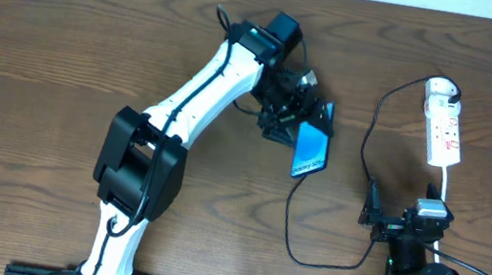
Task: Plug charger to phone and switch on socket
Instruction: 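Lift the phone with the left gripper and tilt it upright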
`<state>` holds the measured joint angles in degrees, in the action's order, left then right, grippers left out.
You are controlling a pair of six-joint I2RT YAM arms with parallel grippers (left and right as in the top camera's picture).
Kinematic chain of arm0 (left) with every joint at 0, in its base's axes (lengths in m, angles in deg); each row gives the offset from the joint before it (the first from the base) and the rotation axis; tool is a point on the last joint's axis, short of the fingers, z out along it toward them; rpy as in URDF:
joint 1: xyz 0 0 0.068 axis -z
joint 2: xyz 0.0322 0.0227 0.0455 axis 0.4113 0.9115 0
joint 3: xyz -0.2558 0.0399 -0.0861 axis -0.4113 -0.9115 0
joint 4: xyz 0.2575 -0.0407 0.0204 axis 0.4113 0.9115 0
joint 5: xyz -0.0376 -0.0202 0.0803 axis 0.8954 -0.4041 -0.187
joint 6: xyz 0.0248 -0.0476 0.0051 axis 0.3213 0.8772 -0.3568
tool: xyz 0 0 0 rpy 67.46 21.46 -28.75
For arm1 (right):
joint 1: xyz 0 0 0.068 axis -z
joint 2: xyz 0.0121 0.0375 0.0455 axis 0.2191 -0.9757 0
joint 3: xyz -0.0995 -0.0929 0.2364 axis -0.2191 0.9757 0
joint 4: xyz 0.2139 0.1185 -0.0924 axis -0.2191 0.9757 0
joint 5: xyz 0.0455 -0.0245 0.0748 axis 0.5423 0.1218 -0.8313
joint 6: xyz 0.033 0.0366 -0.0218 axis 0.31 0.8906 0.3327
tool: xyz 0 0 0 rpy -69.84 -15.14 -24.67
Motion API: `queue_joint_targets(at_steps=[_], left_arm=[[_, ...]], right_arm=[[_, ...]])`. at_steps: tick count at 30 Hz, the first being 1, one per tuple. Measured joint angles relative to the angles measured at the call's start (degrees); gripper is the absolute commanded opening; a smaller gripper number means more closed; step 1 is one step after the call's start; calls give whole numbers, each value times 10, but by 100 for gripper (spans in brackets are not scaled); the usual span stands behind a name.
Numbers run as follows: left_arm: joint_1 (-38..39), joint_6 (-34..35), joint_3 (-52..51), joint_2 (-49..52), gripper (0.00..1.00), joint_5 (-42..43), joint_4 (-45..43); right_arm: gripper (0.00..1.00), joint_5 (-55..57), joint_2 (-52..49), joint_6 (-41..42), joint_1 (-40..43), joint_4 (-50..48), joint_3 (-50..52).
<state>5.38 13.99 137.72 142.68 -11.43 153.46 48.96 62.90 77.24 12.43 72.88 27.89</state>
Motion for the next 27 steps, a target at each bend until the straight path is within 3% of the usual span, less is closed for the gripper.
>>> queue_joint_targets(at_steps=[7,15,27], left_arm=[[-52,7,0,0,74,164,0],[-128,76,0,0,74,233,4],[-209,94,0,0,74,293,52]], right_arm=[[99,0,0,0,0,0,0],[99,0,0,0,0,0,0],[99,0,0,0,0,0,0]])
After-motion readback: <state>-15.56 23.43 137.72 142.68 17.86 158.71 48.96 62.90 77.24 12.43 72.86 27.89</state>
